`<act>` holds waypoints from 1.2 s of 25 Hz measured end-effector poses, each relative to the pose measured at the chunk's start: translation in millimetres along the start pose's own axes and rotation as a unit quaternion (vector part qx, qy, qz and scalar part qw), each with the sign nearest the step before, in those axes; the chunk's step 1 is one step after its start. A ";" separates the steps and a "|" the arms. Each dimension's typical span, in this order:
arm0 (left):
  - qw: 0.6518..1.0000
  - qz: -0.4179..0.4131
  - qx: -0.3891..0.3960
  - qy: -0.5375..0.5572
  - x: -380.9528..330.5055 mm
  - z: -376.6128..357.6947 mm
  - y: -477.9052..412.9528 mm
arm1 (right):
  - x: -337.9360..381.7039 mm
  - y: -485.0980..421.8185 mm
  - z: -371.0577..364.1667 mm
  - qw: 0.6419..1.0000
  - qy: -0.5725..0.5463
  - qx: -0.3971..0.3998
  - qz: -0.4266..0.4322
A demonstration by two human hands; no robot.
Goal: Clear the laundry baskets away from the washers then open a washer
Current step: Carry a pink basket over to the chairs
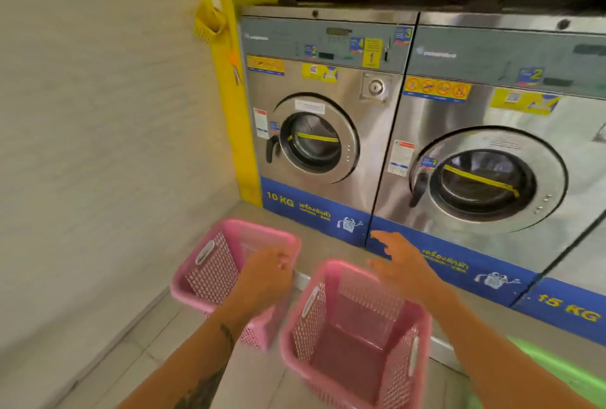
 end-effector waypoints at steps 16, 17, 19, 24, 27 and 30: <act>0.990 0.109 0.009 -0.088 271.8 33.4 -202.7 | 16.4 -225.0 -232.6 0.978 -0.029 0.161 -0.128; 0.987 0.129 0.016 -0.090 287.3 33.6 -212.3 | 14.4 -232.8 -241.8 0.973 -0.014 0.180 -0.143; 0.983 0.140 0.043 -0.108 321.4 33.7 -235.8 | 7.9 -249.7 -265.9 0.963 0.015 0.207 -0.174; 0.971 0.120 0.099 -0.183 421.2 18.4 -311.0 | -14.6 -301.6 -346.5 0.949 0.044 0.178 -0.257; 0.964 0.092 0.115 -0.220 487.8 -1.3 -346.4 | -41.0 -326.2 -397.9 0.935 0.145 0.150 -0.287; 0.962 0.044 0.127 -0.239 539.9 -22.4 -372.4 | -60.9 -349.5 -434.9 0.925 0.171 0.135 -0.310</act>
Point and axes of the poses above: each hand's wrist, its own y-axis away from the middle knuckle, its own z-axis out of the back of the hand, x = y × z, the point moved 3 cm from there along -y, towards the middle knuckle, and after that the axes turned 4 degrees about x, right-handed, at the moved point
